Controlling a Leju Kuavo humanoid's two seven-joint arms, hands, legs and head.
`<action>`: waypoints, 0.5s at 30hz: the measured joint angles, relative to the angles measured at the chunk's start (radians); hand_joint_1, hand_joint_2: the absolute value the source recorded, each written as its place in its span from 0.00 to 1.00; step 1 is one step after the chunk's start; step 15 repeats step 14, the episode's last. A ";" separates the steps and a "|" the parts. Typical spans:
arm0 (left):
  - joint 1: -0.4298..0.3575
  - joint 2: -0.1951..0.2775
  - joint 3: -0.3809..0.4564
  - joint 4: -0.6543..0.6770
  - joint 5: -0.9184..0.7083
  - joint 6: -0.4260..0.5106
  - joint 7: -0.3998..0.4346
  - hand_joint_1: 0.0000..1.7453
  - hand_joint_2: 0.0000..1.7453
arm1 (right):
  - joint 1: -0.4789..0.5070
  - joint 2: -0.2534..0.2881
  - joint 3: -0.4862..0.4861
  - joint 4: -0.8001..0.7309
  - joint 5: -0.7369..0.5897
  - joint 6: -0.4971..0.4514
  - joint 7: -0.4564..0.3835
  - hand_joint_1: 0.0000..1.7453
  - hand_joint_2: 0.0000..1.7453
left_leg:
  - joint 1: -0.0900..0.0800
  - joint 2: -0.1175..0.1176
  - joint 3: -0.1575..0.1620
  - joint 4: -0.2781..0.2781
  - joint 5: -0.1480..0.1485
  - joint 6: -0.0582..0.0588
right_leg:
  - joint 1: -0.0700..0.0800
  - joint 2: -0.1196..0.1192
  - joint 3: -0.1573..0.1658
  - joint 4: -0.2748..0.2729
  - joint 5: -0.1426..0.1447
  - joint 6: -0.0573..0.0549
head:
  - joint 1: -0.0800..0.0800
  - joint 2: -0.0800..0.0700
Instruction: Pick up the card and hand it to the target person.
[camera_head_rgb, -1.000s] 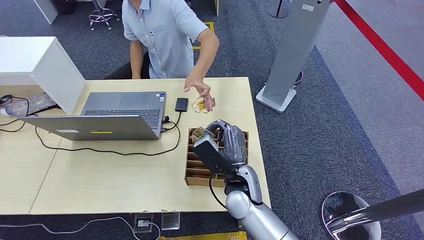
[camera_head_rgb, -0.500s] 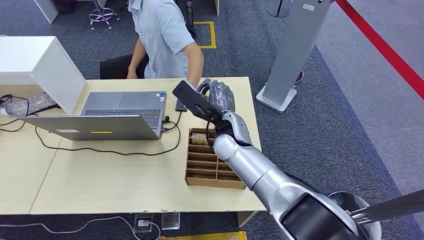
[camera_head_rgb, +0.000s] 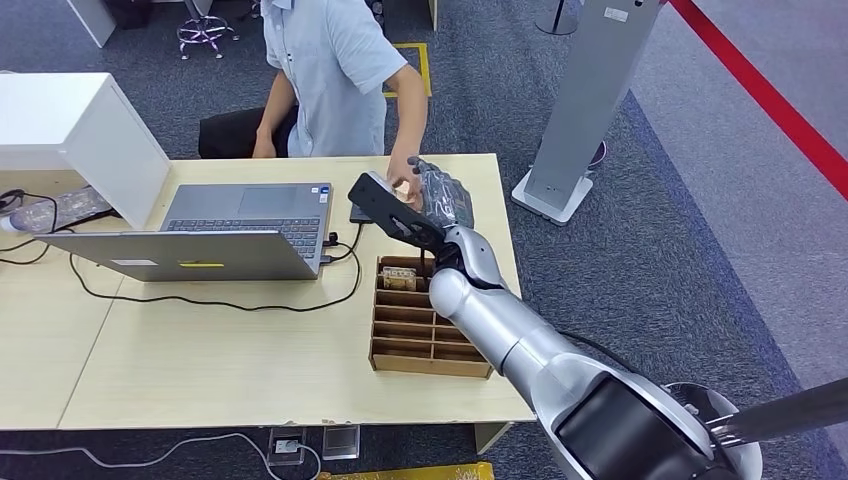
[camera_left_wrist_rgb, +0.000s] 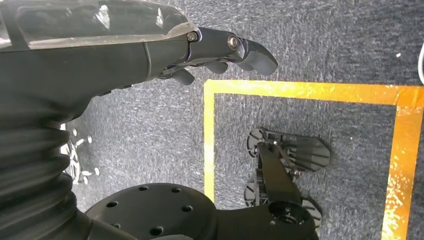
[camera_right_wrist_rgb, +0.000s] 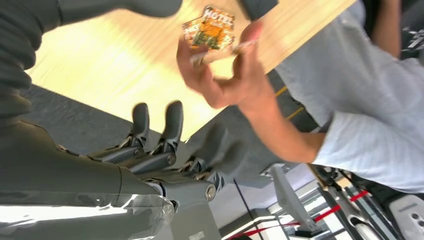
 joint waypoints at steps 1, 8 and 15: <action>0.000 0.000 0.000 0.000 0.005 0.003 0.000 0.00 1.00 | 0.004 -0.001 -0.002 -0.003 -0.020 -0.010 -0.022 0.00 1.00 | 0.000 0.000 0.000 0.000 0.000 0.000 | 0.000 0.000 0.000 0.000 0.000 0.000 | 0.000 0.000; 0.003 0.000 0.000 0.000 0.036 0.022 0.010 0.00 1.00 | 0.146 -0.060 -0.033 -0.211 -0.150 -0.039 -0.105 0.00 1.00 | 0.000 0.000 0.000 0.000 0.000 0.000 | 0.000 0.000 0.000 -0.001 0.000 0.000 | 0.001 0.000; 0.008 0.002 0.000 0.000 0.050 0.034 0.056 0.00 1.00 | 0.354 -0.156 -0.078 -0.524 -0.296 -0.038 -0.203 0.00 1.00 | 0.000 0.000 0.000 0.000 -0.001 0.000 | 0.000 0.000 0.000 -0.001 0.000 0.000 | 0.001 0.000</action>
